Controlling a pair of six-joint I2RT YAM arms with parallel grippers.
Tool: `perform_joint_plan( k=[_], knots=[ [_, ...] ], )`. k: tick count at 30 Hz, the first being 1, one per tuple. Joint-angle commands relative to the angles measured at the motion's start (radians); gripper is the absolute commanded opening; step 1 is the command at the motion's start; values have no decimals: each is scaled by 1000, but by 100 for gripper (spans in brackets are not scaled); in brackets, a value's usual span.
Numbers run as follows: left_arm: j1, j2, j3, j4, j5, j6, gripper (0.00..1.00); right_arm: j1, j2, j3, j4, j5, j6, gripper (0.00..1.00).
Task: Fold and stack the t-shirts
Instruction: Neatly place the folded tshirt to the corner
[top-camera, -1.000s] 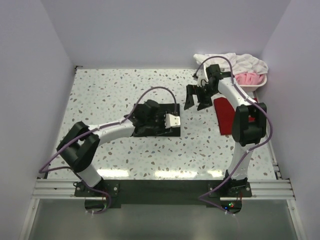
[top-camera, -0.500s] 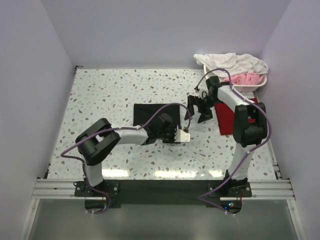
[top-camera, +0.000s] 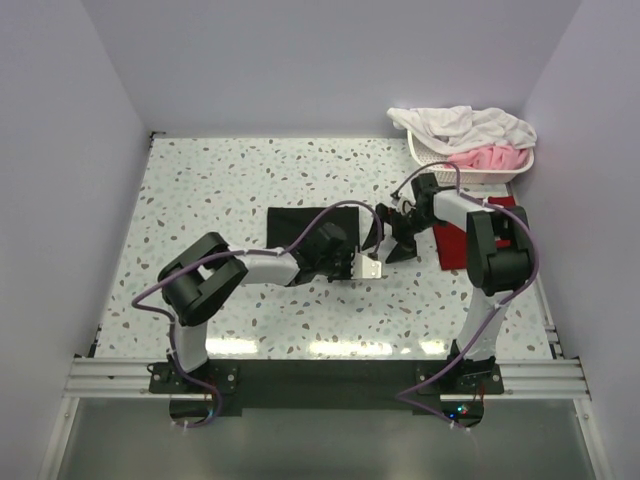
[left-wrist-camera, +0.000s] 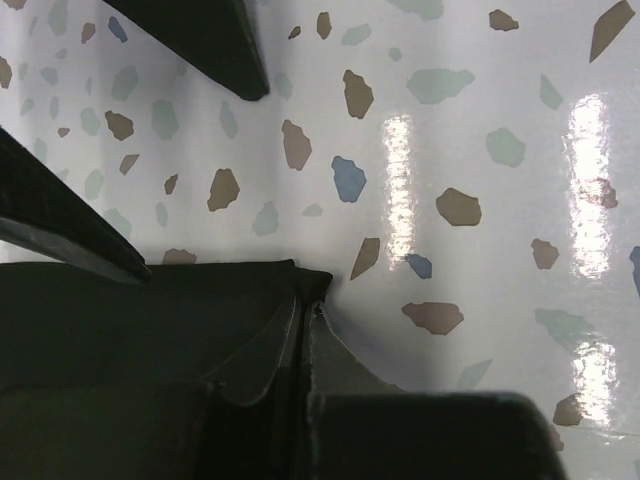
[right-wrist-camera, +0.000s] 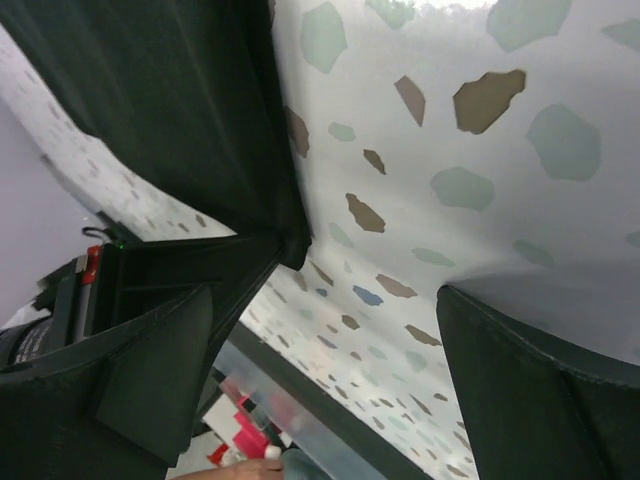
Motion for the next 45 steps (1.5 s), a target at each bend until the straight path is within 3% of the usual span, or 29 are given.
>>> perform_joint_plan(
  k=[1,8,17,23,27,35,38,40,42,43,45],
  knots=[
    [27,-46,39,14,56,-36,1,-3,-35,-43,172,-89,149,98],
    [55,-76,81,-16,104,-79,0,5,11,-95,364,-114,337,94],
    [59,-110,91,-13,117,-118,0,29,109,-80,422,-111,464,92],
    [62,-107,105,-24,128,-135,0,71,124,-120,624,16,637,82],
    [65,-98,127,-32,130,-152,0,100,150,-112,683,150,725,73],
    [65,-103,134,-44,133,-165,0,123,192,-45,623,340,743,54],
    [67,-103,134,-47,134,-169,0,123,201,-27,594,372,722,40],
    [68,-101,136,-55,140,-175,0,124,200,-23,591,389,691,21],
    [71,-106,146,-68,140,-181,14,124,198,16,557,407,607,3],
    [76,-109,153,-94,137,-198,29,124,190,38,489,415,563,0],
    [103,-122,172,-128,139,-239,41,124,171,98,415,446,431,0]
  ],
)
